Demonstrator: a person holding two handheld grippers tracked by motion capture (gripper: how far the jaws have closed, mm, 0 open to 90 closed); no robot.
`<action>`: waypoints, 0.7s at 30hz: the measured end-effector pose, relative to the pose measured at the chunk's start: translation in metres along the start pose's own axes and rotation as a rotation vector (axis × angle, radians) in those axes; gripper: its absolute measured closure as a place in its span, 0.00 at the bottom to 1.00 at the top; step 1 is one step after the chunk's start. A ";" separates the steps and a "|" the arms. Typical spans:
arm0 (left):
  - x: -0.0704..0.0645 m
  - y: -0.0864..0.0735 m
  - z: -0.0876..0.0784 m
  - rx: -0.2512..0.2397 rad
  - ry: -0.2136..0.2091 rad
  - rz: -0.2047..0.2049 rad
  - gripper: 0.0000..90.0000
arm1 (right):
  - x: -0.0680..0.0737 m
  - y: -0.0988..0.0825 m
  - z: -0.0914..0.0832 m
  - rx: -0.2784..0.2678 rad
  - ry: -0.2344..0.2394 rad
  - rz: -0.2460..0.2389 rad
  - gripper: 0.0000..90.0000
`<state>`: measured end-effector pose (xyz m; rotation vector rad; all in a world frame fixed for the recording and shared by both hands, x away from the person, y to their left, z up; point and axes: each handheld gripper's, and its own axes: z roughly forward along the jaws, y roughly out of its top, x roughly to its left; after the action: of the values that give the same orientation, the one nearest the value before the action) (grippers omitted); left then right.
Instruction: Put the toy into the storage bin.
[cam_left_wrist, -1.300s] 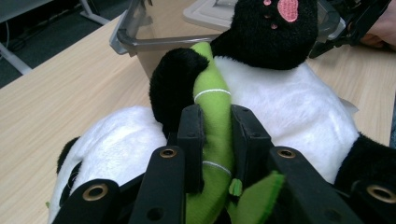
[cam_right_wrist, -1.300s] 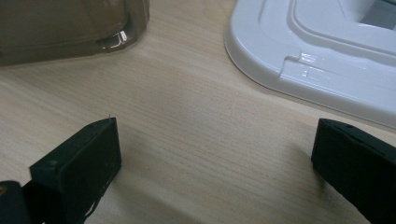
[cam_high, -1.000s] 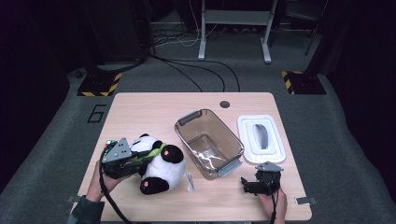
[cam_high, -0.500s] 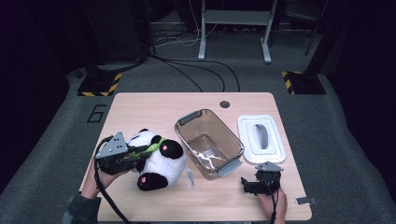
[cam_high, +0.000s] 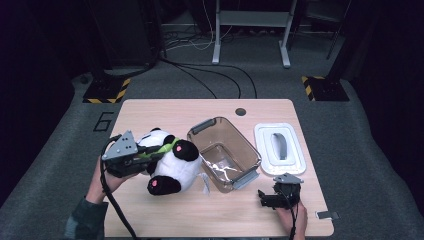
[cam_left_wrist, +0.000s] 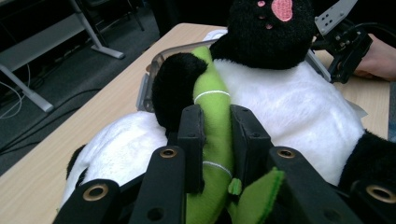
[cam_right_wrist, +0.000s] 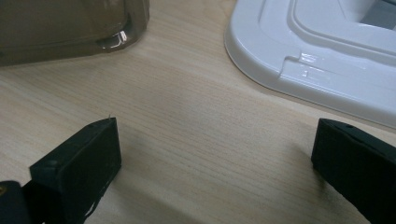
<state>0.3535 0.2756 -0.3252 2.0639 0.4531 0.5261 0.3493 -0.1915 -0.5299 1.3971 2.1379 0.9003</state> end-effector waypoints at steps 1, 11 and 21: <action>0.001 0.002 0.000 -0.004 0.001 0.005 0.84 | 0.000 0.000 0.000 0.000 0.000 0.000 0.01; 0.007 0.027 0.002 -0.007 0.003 0.066 0.84 | 0.000 0.000 0.000 0.000 0.000 0.000 0.01; 0.013 0.052 0.014 -0.013 -0.015 0.124 0.84 | 0.000 0.000 0.000 0.000 0.000 0.000 0.01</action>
<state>0.3779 0.2460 -0.2849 2.0916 0.3135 0.5849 0.3493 -0.1915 -0.5299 1.3966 2.1381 0.9002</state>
